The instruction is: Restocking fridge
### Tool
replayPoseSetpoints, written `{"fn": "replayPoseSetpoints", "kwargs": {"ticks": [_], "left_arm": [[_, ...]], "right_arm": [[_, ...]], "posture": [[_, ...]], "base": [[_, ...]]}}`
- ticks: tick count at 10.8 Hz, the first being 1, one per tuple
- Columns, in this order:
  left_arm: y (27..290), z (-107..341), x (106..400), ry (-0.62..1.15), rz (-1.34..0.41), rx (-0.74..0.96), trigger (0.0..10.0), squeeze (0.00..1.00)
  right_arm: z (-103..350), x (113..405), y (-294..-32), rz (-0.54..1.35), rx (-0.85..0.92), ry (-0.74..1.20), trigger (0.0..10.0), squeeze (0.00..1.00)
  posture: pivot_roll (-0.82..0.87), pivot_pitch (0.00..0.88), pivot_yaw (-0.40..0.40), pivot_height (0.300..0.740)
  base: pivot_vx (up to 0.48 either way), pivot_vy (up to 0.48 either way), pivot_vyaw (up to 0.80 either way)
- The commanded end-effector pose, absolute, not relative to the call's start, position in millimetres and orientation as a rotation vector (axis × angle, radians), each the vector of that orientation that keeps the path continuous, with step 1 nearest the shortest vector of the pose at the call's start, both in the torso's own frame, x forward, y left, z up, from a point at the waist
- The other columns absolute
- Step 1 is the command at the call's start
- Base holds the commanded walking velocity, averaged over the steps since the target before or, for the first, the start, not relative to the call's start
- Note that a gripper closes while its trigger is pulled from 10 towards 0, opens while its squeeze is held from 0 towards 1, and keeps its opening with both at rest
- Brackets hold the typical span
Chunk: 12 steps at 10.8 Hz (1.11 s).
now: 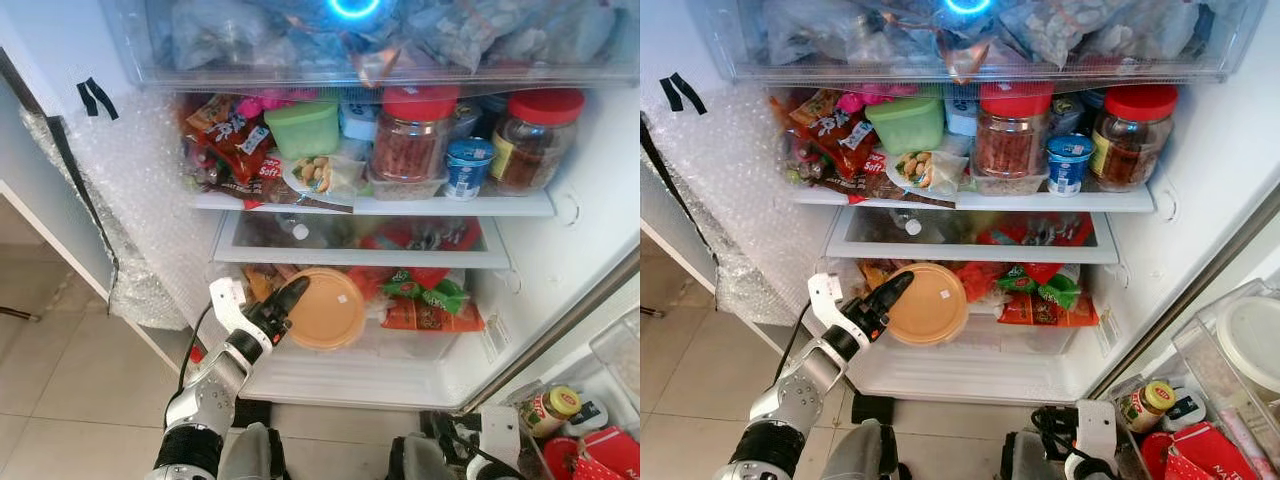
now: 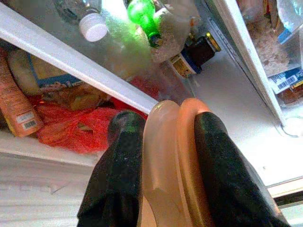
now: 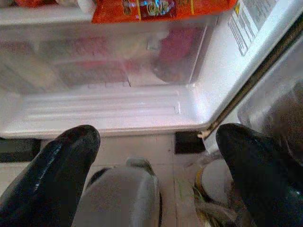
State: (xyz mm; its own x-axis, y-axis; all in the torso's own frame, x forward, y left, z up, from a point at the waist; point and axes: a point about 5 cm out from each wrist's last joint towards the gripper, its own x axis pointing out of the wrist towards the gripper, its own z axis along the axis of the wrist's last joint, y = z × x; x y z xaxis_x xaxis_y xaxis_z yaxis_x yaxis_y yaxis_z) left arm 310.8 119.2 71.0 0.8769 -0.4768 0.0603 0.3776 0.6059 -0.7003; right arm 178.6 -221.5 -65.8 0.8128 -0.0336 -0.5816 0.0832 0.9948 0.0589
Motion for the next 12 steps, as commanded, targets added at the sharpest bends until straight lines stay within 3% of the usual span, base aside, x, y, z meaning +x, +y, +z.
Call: {"fn": "replayPoseSetpoints", "kwargs": {"ticks": [1,12], "left_arm": [[119.7,70.9,311.8,0.136,-0.496,-0.780,10.0,0.00],[114.9,70.6,312.3,0.131,-0.502,-0.794,10.0,0.00]], "right_arm": [[-72.6,166.4,-223.8,-0.081,0.089,0.675,10.0,0.00],[-73.3,166.5,-229.8,-0.104,0.109,0.704,10.0,0.00]], "posture": [[-0.01,0.082,0.062,0.639],[-0.01,0.099,0.062,0.639]], "base": [[0.000,0.000,0.00],[0.258,0.000,0.00]]}}
